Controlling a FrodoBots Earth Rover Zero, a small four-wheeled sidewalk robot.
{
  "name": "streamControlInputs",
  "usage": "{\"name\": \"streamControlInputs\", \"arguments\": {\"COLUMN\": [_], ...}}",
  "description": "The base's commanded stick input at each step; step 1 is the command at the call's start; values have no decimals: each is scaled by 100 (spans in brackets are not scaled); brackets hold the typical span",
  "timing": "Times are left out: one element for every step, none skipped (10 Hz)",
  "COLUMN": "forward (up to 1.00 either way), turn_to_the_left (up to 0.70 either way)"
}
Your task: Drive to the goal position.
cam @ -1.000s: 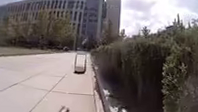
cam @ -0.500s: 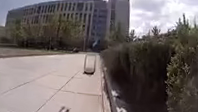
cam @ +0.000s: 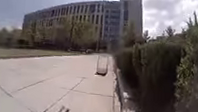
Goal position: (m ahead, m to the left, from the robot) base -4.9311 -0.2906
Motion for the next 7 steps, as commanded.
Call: {"name": "streamControlInputs", "arguments": {"forward": [0,0,0,0,0,0,0], "turn_to_the_left": [45,45,45,45,45,45,45]}}
